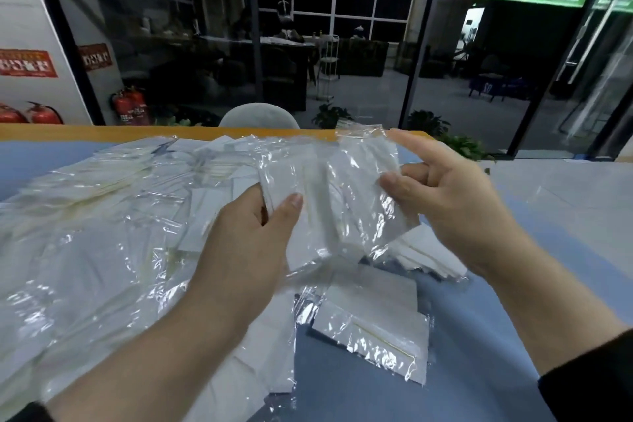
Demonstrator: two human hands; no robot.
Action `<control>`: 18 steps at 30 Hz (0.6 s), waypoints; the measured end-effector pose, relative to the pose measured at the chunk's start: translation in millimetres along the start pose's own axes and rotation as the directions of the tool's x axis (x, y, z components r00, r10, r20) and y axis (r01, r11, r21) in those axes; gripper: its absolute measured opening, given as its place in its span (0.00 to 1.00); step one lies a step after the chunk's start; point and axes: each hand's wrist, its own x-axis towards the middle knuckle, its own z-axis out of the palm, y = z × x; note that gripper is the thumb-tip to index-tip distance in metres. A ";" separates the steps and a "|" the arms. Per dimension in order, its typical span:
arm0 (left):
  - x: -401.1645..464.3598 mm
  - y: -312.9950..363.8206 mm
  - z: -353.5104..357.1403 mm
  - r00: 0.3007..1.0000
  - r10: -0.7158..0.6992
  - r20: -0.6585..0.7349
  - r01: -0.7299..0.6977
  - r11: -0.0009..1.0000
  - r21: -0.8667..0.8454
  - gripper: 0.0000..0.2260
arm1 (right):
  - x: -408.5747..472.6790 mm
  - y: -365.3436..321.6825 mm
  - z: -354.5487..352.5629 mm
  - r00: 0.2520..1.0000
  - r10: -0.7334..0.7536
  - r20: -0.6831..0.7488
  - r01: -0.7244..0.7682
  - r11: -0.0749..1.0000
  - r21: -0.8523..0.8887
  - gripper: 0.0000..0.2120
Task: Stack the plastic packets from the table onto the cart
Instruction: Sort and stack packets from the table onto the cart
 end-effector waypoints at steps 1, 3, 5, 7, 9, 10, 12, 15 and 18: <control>-0.1 0.6 0.9 1.000 -0.018 -0.006 0.018 0.999 -0.027 0.18 | -2.4 -3.2 14.2 1.000 -0.007 -0.009 0.008 0.997 0.072 0.16; -1.1 3.4 3.5 0.998 -0.057 -0.033 0.054 0.995 -0.082 0.17 | -6.6 -6.7 38.5 0.998 -0.006 -0.063 0.014 0.990 0.138 0.07; -3.9 8.5 5.9 0.996 -0.073 -0.058 0.067 0.992 -0.103 0.20 | -9.2 -6.2 53.3 0.991 -0.023 -0.135 0.035 0.995 0.089 0.03; -6.5 11.0 6.5 0.998 -0.053 -0.029 0.051 0.997 -0.065 0.18 | -12.0 -7.3 60.1 0.989 -0.063 -0.130 0.059 0.998 -0.036 0.06; -6.6 10.3 5.7 0.998 -0.033 -0.050 0.032 0.999 -0.020 0.16 | -13.7 -12.3 56.9 0.994 -0.099 -0.054 0.091 0.988 -0.126 0.07; -5.2 8.0 5.0 0.996 -0.031 -0.084 0.030 1.000 -0.006 0.17 | -11.6 -12.4 50.1 0.993 -0.113 -0.045 0.104 0.982 -0.160 0.08; -2.2 4.3 3.2 0.985 -0.016 -0.171 0.019 1.000 0.014 0.21 | -2.3 -6.4 24.4 0.991 -0.092 -0.099 0.063 0.962 -0.266 0.09; -2.3 2.9 -0.3 0.982 0.072 -0.176 -0.066 0.997 0.039 0.13 | 14.7 17.9 -33.3 0.974 0.138 -0.179 -0.211 0.835 -0.508 0.10; -5.8 2.2 2.3 0.992 0.126 -0.033 -0.121 0.985 0.123 0.03 | 14.6 44.5 -78.8 0.880 0.421 -0.220 -0.447 0.580 -0.681 0.26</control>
